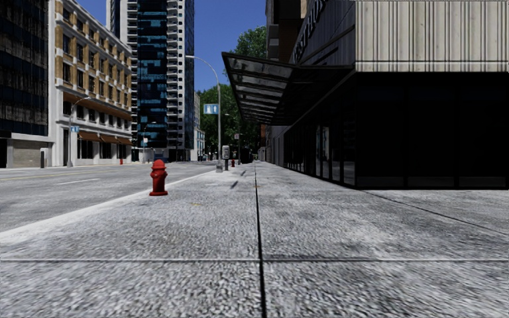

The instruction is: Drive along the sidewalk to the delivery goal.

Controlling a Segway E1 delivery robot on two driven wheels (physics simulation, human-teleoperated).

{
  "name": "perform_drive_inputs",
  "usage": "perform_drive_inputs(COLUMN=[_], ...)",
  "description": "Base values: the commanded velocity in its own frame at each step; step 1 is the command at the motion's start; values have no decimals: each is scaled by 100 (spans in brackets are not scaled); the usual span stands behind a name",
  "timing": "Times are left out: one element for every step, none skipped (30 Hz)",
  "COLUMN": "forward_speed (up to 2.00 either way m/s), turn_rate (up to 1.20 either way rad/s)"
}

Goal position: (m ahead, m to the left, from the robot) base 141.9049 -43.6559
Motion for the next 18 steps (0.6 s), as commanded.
perform_drive_inputs(forward_speed=[200,200,200,200,200,200,200,200,200,200,200,200,200,200,200,200,200,200], turn_rate=[0,0,0,0,0,0,0,0,0,0,0,0,0,0,0,0,0,0])
